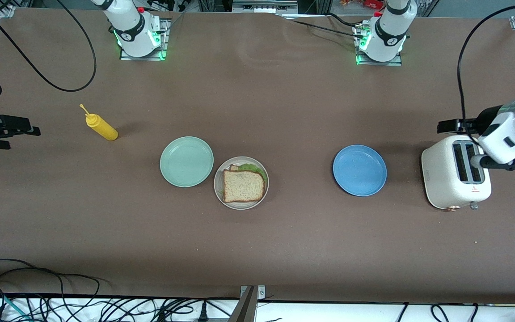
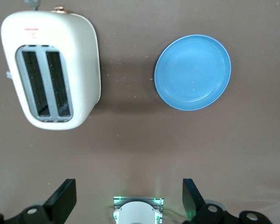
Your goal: Make sandwich on beige plate with both arms
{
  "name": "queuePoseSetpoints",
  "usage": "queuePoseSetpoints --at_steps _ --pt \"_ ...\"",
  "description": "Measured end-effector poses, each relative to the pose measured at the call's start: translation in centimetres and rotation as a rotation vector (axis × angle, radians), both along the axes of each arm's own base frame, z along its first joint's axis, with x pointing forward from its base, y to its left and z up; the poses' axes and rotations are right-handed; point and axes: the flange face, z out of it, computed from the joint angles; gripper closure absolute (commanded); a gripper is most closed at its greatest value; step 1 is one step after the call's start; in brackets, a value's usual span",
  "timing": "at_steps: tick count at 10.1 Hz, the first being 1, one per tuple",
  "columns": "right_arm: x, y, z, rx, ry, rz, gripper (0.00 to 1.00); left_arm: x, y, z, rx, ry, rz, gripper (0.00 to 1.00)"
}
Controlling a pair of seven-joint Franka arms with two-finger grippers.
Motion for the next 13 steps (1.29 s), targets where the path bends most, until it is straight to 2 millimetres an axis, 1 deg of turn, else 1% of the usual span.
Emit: queuePoseSetpoints --at_steps 1,2,4,5,6,7,9,11,13 --pt "-0.3 -0.2 0.9 -0.054 -0.032 -0.041 0.00 -0.7 0.3 -0.1 -0.001 0.001 0.005 0.00" --pt "-0.6 0.0 1.6 -0.108 -0.073 -0.060 0.00 -1.2 0.0 -0.7 -0.004 -0.004 -0.001 0.00" --pt "-1.7 0.8 1.8 -0.156 -0.135 -0.150 0.00 -2.2 -1.2 -1.3 -0.009 -0.018 -0.022 0.00" --pt "-2.4 0.8 1.7 -0.155 -0.156 -0.186 0.00 -2.8 -1.8 -0.9 -0.011 -0.026 -0.031 0.00" --pt "-2.9 0.7 1.5 -0.150 -0.180 -0.205 0.00 -3.3 -2.0 -0.6 -0.011 -0.038 -0.035 0.00" --pt "-3.0 0.7 1.0 -0.138 -0.208 -0.224 0.00 -3.7 -2.0 -0.4 -0.011 -0.051 -0.035 0.00" --pt "-2.8 0.7 -0.7 -0.115 -0.237 -0.241 0.00 -4.0 -1.9 -0.2 -0.011 -0.062 -0.033 0.00" --pt "-2.9 0.9 -1.2 -0.109 -0.227 -0.242 0.00 -3.8 -1.8 0.0 -0.011 -0.082 -0.031 0.00" --pt "-3.1 1.0 -1.5 -0.109 -0.209 -0.241 0.00 -3.1 -1.8 0.3 -0.010 -0.145 -0.029 0.00"
